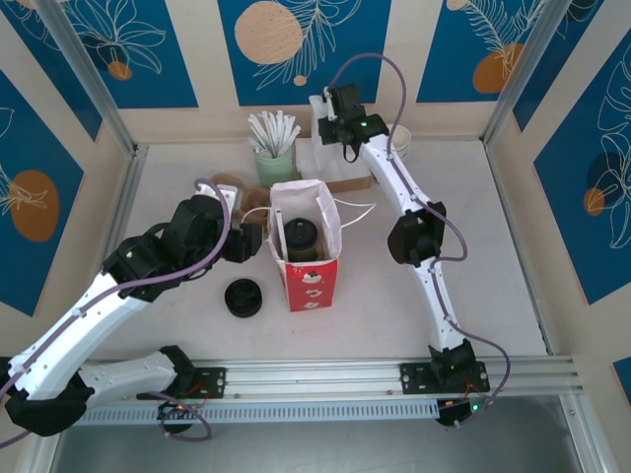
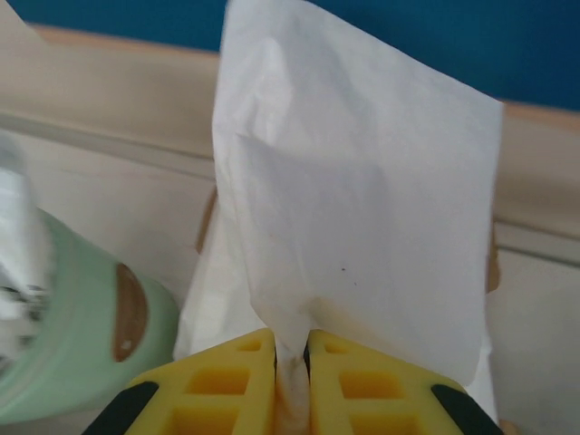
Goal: Pack the takeout coffee
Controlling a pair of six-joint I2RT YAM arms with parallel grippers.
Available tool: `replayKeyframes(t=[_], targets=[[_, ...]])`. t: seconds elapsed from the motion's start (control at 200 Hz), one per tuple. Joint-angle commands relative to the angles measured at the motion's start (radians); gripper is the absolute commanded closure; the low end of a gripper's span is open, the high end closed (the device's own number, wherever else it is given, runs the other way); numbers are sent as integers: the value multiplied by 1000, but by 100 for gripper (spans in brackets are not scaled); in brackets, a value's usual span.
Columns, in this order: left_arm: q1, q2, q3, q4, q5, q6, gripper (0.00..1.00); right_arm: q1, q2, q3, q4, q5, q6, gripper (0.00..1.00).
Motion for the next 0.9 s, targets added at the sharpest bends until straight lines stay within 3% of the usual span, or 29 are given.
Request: replayKeyframes(t=[0.0,0.535,0.895], targets=[[7,-26,-19,26,21,1,36,5,-89,38,-48,-11,6,85],[9,-28,-33,41,34,-20,35,24,-346,37,-154,-60,40,88],[8,-24,-33,46,23,-34,35,21,-514,36,-245,-205,116,88]])
